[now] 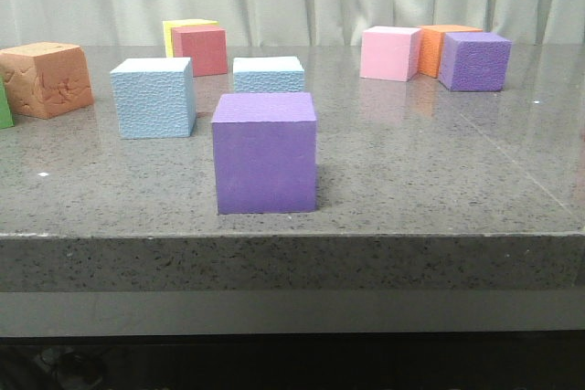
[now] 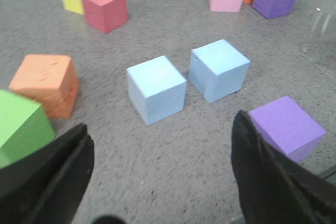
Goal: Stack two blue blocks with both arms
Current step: 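Withdraw the right gripper and bring the left gripper forward, then grasp the textured light blue cube with the left gripper and lift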
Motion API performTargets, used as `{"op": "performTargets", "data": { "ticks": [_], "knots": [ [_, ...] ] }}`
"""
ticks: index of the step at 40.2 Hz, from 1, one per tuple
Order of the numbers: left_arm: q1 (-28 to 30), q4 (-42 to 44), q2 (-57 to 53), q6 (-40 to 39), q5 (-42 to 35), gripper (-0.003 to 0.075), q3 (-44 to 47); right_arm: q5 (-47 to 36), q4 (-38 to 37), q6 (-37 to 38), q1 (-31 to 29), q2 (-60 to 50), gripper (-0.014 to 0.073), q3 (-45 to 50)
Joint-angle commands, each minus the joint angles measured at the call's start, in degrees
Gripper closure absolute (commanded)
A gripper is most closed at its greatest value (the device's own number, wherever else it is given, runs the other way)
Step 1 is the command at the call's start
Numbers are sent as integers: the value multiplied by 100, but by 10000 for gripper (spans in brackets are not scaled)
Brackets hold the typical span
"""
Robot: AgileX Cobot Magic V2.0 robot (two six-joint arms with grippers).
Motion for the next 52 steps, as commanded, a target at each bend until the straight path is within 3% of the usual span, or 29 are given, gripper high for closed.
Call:
{"op": "performTargets", "data": {
  "ticks": [1,7,15,21,28,37,48,52],
  "knots": [
    [-213,-43,514,69,-470,155,-565,-466,21,-35,6,-29,4,-150],
    [-250,13,1587,-80,-372,72,-1275,-466,21,-35,6,-29,4,-150],
    [-239,555,3225,-1427,497,78,-2643,-460,21,-35,6,-29,4,-150],
    [-362,912,4157,-1997,1176,78,-3466,-460,21,-35,6,-29,4,-150],
    [-654,2003,5024,-3034,1778,78,-4238,-454,21,-35,6,-29,4,-150],
    [-739,2264,5683,-3628,2182,79,-4758,-454,21,-35,6,-29,4,-150],
    [-716,2267,6079,-3811,2096,83,-4797,-454,21,-35,6,-29,4,-150],
    [-716,2267,6082,-3811,2140,148,-4797,-454,21,-35,6,-29,4,-150]
  ]
}}
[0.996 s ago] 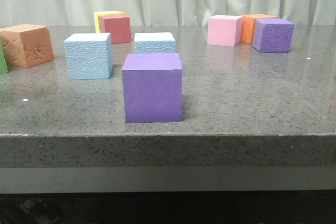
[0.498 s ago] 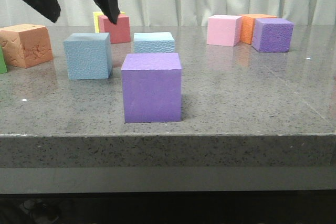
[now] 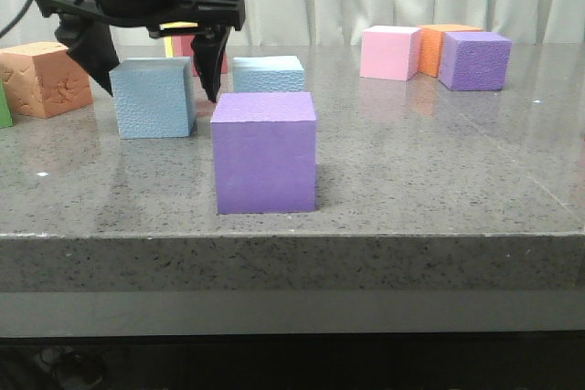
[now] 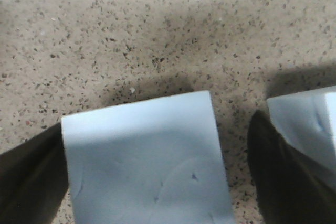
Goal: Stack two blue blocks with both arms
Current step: 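Grasp the textured light blue cube with the left gripper and lift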
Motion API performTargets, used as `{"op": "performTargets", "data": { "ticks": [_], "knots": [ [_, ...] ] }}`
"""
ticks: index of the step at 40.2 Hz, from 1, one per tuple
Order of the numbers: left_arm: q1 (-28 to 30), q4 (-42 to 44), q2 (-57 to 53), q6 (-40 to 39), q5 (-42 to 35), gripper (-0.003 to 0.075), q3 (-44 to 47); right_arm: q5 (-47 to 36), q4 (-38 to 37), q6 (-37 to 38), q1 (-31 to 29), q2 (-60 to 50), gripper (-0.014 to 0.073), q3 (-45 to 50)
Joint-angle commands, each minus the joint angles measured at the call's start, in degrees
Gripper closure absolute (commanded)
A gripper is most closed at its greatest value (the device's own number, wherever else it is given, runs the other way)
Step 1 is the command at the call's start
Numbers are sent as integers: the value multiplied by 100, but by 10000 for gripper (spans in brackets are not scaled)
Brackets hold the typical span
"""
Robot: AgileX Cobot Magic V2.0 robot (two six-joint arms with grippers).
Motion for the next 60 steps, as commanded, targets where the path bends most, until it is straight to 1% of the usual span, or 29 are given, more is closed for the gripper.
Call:
{"op": "performTargets", "data": {
  "ticks": [1,5,7,8,10,12,14,17,22,26,30,36,42,47,51,57,60],
  "knots": [
    [-14,104,-299,-69,-156,179,-194,-428,21,-35,6,-29,4,-150],
    [-14,104,-312,-69,-175,293,-209,-428,21,-35,6,-29,4,-150],
    [-14,104,-319,-69,-175,327,-209,-428,21,-35,6,-29,4,-150],
    [-14,104,-319,-69,-163,356,-209,-428,21,-35,6,-29,4,-150],
    [-14,104,-326,-69,-133,386,-209,-428,21,-35,6,-29,4,-150],
    [-14,104,-350,-41,-60,398,-209,-428,21,-35,6,-29,4,-150],
    [-14,104,-428,34,-45,397,-209,-428,21,-35,6,-29,4,-150],
    [-14,90,-569,368,-23,397,-222,-428,21,-35,6,-29,4,-150],
    [-14,15,-804,1265,195,397,-396,-428,21,-35,6,-29,4,-150],
    [-14,-237,-901,2322,442,397,-742,-428,21,-35,6,-29,4,-150],
    [23,-770,-889,3399,563,397,-1201,-428,21,-35,6,-29,4,-150],
    [34,-1570,-880,5031,500,397,-1707,-428,21,-35,6,-29,4,-150],
    [34,-2041,-880,6320,445,397,-1839,-428,21,-35,6,-29,4,-150],
    [34,-2273,-875,7061,329,397,-1847,-428,21,-35,6,-29,4,-150],
    [34,-2416,-810,7446,357,397,-1865,-428,21,-35,6,-29,4,-150],
    [48,-2545,-483,7677,574,397,-2259,-428,21,-35,6,-29,4,-150],
    [104,-2748,-220,7748,951,397,-2598,-428,21,-35,6,-29,4,-150]
  ]
}}
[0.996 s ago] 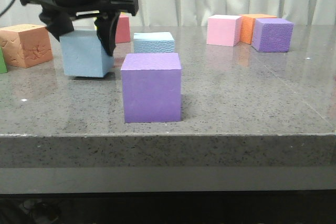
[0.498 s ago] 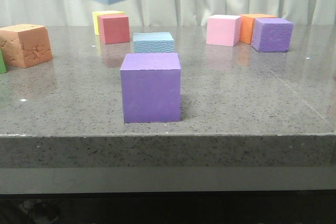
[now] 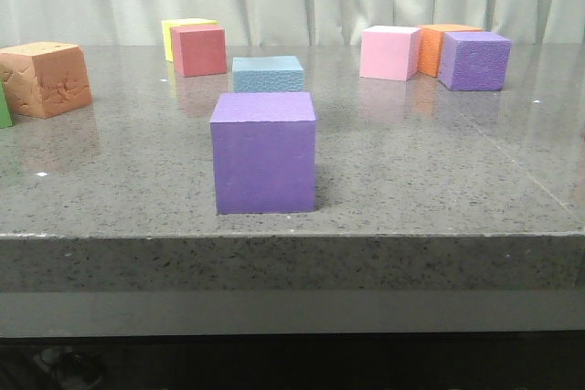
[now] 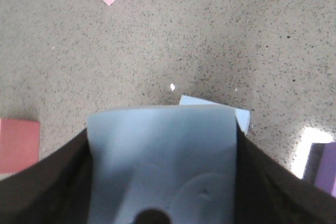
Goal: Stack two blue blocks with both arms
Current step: 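Grasp the textured light blue cube with the left gripper and lift, then lower the held cube onto the placed light blue cube, open left gripper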
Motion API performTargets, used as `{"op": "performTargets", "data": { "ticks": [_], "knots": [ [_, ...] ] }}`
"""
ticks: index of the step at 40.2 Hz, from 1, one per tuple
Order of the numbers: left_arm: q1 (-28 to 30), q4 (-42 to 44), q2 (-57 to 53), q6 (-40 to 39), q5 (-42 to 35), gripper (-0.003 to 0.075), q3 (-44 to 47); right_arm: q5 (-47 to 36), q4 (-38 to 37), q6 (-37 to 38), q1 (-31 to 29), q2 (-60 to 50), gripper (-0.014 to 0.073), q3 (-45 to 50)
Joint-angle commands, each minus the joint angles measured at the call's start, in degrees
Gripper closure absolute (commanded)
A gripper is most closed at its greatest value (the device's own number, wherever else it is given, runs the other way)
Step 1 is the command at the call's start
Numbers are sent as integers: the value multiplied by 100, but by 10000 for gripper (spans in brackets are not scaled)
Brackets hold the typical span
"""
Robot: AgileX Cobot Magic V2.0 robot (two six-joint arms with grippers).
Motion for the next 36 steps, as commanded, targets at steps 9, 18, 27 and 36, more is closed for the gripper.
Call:
{"op": "performTargets", "data": {
  "ticks": [9,18,27,36],
  "knots": [
    [213,-544,658,316,1036,397,-1302,-424,19,-35,6,-29,4,-150],
    [177,-592,798,664,1046,391,-1317,-420,19,-35,6,-29,4,-150],
    [166,-851,807,664,1046,391,-1296,-420,19,-35,6,-29,4,-150],
    [166,-888,364,573,1046,391,-843,-420,19,-35,6,-29,4,-150]
  ]
}}
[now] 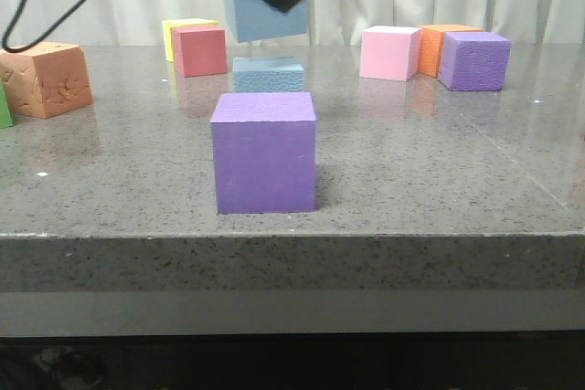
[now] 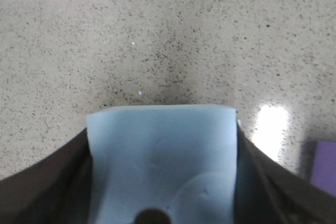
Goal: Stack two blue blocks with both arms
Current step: 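Lower the held cube onto the placed light blue cube, open left gripper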
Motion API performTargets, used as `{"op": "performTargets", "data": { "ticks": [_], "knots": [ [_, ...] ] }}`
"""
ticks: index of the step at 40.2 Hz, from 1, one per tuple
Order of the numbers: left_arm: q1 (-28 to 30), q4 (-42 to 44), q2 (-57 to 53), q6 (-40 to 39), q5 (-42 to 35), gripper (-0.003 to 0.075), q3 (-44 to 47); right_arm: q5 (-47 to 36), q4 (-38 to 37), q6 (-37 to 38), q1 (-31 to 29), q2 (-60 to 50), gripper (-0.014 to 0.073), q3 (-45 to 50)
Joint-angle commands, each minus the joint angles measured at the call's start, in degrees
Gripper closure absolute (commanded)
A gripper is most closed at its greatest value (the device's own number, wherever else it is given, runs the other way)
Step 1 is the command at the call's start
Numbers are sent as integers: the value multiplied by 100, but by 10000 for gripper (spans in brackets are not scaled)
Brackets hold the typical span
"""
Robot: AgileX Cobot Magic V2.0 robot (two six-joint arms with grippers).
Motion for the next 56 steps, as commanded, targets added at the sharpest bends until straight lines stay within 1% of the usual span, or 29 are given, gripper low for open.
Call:
{"op": "performTargets", "data": {
  "ticks": [1,7,10,18,33,38,50,56],
  "knots": [
    [-33,-218,-636,50,175,391,114,-420,19,-35,6,-29,4,-150],
    [-33,-204,-631,209,175,391,268,-420,19,-35,6,-29,4,-150],
    [-33,-215,-631,469,175,391,329,-420,19,-35,6,-29,4,-150],
    [-33,-369,-556,800,146,391,327,-420,19,-35,6,-29,4,-150],
    [-33,-381,-332,1018,46,386,327,-420,19,-35,6,-29,4,-150],
    [-33,-381,-282,1018,22,343,327,-420,19,-35,6,-29,4,-150],
    [-33,-403,-247,1028,-18,204,327,-420,19,-35,6,-29,4,-150],
    [-33,-403,-247,1028,-18,179,327,-420,19,-35,6,-29,4,-150]
  ]
}}
